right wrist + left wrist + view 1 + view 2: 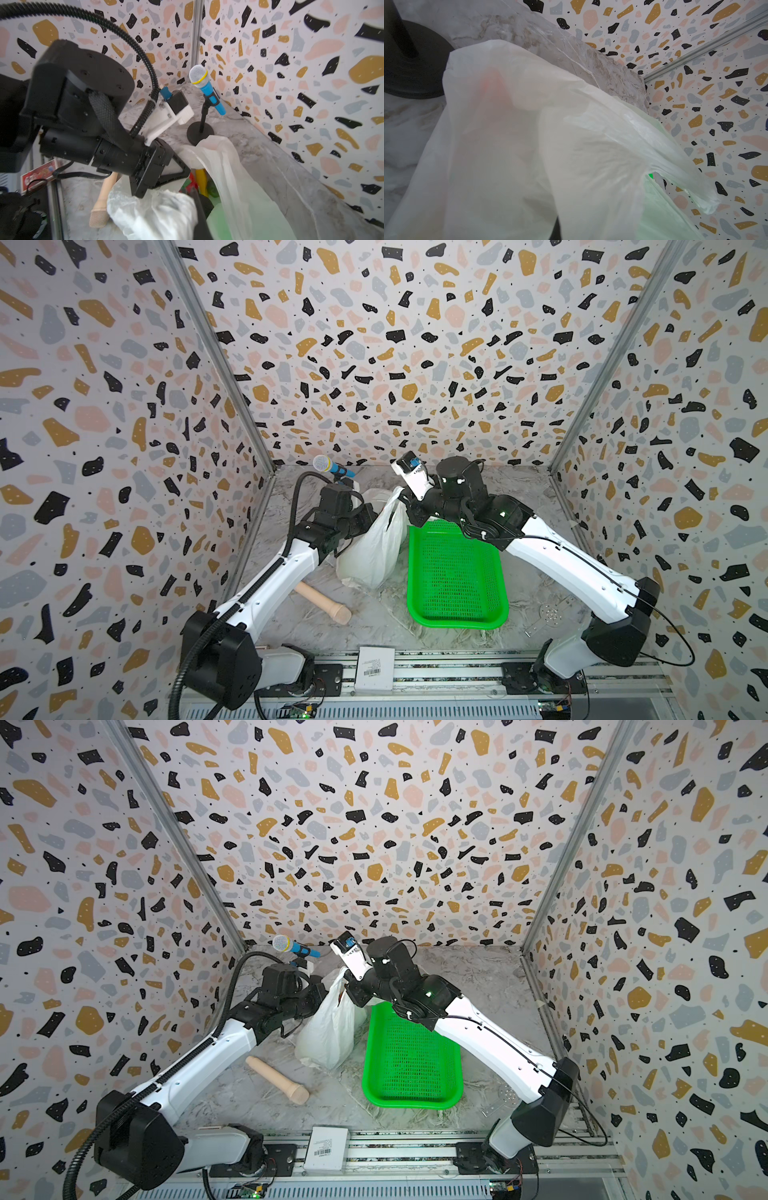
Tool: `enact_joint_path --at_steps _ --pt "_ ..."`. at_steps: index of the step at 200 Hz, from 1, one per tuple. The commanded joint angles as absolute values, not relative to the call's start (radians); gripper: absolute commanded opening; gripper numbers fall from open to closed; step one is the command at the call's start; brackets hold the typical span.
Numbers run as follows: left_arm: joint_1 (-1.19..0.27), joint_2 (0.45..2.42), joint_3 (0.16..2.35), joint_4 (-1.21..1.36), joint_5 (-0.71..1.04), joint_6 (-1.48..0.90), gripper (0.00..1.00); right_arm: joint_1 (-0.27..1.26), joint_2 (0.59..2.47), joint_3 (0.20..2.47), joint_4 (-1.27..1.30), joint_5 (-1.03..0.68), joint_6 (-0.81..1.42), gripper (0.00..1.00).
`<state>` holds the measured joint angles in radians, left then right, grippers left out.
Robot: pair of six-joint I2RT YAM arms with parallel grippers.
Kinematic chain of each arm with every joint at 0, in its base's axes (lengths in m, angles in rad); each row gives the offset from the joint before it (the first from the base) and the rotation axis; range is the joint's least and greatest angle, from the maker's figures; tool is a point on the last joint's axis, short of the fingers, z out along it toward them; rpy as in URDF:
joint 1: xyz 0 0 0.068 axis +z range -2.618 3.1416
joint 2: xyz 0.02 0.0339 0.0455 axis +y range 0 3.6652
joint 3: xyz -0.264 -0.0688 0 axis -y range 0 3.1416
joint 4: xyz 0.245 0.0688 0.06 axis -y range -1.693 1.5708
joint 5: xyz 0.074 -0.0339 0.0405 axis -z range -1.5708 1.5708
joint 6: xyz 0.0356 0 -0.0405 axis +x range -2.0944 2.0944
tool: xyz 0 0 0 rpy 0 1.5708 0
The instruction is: Place the fruits into the plastic bag
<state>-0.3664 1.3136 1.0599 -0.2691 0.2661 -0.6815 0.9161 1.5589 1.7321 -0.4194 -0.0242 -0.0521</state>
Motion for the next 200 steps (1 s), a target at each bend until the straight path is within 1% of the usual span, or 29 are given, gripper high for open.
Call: enact_joint_path --at_steps 1,55,73,95,122,171,200 --pt "-0.362 1.316 1.082 -0.203 0.281 -0.684 0.00 0.943 1.508 1.814 -0.363 0.093 -0.151 0.00" --pt "-0.371 1.301 1.042 -0.109 0.331 -0.724 0.00 0.958 1.395 1.735 -0.302 0.318 -0.245 0.00" --pt "-0.380 1.293 1.033 -0.101 0.325 -0.729 0.00 0.957 1.358 1.717 -0.262 0.365 -0.277 0.00" --pt "-0.382 1.292 1.021 -0.101 0.325 -0.734 0.00 0.957 1.348 1.708 -0.268 0.381 -0.298 0.00" --pt "-0.382 1.282 1.015 -0.108 0.321 -0.736 0.00 0.957 1.348 1.634 -0.299 0.347 -0.255 0.00" --pt "-0.382 1.262 1.027 -0.152 0.289 -0.697 0.00 0.953 1.324 1.404 -0.289 0.224 -0.063 0.00" --pt "-0.382 1.262 1.049 -0.158 0.299 -0.683 0.00 0.934 1.330 1.355 -0.275 0.186 0.002 0.00"
